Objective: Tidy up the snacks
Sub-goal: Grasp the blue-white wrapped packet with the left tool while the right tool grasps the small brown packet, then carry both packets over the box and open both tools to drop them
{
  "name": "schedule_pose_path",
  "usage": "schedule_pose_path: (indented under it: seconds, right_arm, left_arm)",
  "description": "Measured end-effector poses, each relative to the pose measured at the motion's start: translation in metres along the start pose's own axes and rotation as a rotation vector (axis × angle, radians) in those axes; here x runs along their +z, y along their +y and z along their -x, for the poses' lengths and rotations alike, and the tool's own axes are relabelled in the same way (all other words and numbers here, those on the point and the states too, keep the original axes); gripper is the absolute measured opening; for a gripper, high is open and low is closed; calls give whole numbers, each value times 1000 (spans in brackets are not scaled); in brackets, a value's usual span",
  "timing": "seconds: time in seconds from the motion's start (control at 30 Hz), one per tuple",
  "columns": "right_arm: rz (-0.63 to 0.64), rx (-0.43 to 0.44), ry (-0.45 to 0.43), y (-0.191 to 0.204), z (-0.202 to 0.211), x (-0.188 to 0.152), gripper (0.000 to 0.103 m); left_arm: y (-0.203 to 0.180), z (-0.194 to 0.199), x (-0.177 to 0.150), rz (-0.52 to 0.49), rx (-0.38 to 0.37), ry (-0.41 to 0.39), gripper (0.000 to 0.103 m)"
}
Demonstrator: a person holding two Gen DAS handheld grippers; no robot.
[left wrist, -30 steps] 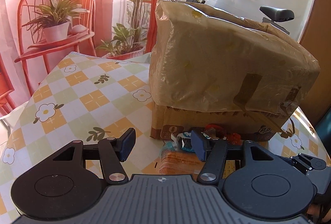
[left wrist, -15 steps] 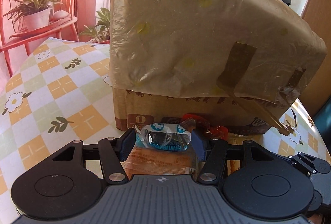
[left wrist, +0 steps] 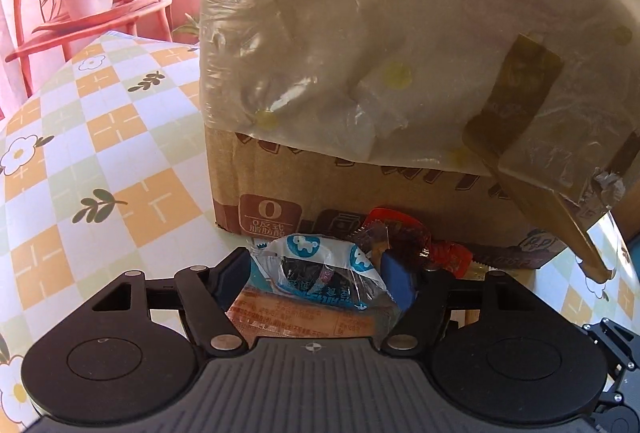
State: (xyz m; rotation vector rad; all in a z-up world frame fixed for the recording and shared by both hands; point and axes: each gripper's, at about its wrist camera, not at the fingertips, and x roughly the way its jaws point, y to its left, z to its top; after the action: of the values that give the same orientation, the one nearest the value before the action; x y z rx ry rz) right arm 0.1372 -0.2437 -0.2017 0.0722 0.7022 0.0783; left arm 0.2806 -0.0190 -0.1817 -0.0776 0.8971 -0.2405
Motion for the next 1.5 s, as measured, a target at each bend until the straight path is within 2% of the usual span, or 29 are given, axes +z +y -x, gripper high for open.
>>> schedule_pose_path:
  seconds: [0.13, 0.23, 0.33, 0.5, 0.67, 0.8, 1.07, 1.17, 1.3, 1.5]
  right_arm:
    - [-1, 1, 0, 0, 0, 0, 49]
    - [-2, 1, 0, 0, 1, 0, 49]
    - [-1, 2, 0, 0, 1, 0, 49]
    - [0, 2, 0, 0, 1, 0, 49]
    - [3, 1, 0, 0, 0, 0, 49]
    - [2, 2, 0, 0, 0, 0, 49]
    - [12, 0, 4, 3, -1, 1, 49]
    - [18, -5, 6, 4, -2, 0, 49]
    - [29, -13, 5, 6, 4, 1, 41]
    - [-4, -15, -49, 1, 27, 5, 40]
  left_arm:
    - [-5, -4, -1, 8, 4, -2, 72]
    - [-8, -2, -2, -5, -11, 3, 55]
    - [-7, 7, -7, -20, -21, -27, 47]
    - [-5, 37, -13, -88, -36, -115, 47]
    - [0, 70, -16, -66, -72, -167, 47]
    - [7, 91, -33, -69, -77, -197, 47]
    - [18, 103, -55, -13, -30, -214, 47]
    - [19, 102, -52, -15, -33, -214, 47]
    - [22, 107, -53, 3, -48, -231, 47]
    - [27, 106, -57, 41, -72, -235, 47]
